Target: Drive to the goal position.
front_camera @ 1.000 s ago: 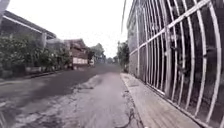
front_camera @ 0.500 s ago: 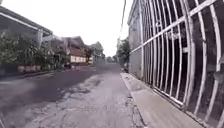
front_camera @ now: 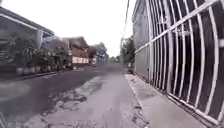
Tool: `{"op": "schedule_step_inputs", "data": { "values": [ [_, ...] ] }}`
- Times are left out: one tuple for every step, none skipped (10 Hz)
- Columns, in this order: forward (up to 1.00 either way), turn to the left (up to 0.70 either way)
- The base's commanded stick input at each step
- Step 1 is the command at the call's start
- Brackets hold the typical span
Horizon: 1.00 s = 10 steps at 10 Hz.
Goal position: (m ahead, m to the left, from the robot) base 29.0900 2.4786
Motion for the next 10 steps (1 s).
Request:
{"op": "schedule_step_inputs", "data": {
  "values": [
    [0.85, 0.0],
    [0.85, 0.0],
    [0.85, 0.0],
    [0.85, 0.0],
    [0.85, 0.0],
    [0.85, 0.0],
    [0.85, 0.1],
    [0.85, 0.34],
    [0.85, 0.34],
    [0.85, 0.34]
  ]
}}
